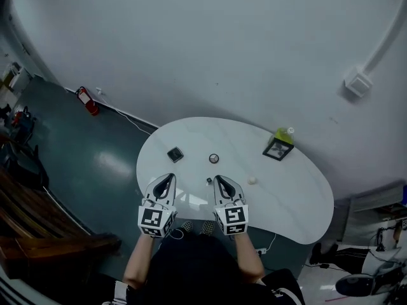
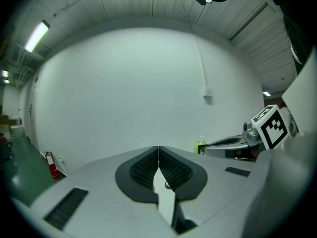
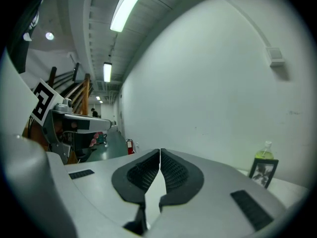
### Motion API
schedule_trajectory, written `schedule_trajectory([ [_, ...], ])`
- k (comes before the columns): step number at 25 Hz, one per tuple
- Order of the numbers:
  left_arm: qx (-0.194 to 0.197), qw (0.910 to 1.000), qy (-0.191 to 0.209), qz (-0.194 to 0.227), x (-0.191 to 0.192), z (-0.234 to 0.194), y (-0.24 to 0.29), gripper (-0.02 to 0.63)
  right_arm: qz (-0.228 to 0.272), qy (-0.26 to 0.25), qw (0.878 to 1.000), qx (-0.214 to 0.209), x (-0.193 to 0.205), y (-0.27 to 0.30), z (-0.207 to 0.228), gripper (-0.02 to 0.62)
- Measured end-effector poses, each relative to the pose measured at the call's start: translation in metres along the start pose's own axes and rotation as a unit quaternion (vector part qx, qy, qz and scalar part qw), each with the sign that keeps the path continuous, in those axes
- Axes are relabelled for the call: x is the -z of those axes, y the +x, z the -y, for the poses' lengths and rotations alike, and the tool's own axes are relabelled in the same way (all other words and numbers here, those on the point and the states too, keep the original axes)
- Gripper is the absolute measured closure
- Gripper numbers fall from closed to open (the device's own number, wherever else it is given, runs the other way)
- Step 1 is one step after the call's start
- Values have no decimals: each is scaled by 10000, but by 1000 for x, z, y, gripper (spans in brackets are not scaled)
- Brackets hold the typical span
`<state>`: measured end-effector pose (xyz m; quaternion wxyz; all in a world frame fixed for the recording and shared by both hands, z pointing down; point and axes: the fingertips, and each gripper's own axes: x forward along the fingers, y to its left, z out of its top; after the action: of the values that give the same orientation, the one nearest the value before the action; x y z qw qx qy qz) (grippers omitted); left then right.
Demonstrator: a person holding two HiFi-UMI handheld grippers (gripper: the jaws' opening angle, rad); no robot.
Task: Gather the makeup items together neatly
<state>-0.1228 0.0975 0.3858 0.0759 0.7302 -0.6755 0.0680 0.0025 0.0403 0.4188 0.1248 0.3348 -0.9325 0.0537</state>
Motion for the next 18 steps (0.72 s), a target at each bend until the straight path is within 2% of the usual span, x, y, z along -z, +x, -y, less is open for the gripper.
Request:
schedule_trajectory([
  [5,-548,9983,-124,-152,10,-24,-18,586,-47,-5,9982,-604,2,24,-31,561],
  [11,-938,9949,-252,-273,33,-54,-32,586,-241,-82,9938,-1079,18,56,-64,561],
  [18,-913,9937,-433,-481,57,-99,-32,586,-557,-224,9920,-1107,26,100,-92,561],
])
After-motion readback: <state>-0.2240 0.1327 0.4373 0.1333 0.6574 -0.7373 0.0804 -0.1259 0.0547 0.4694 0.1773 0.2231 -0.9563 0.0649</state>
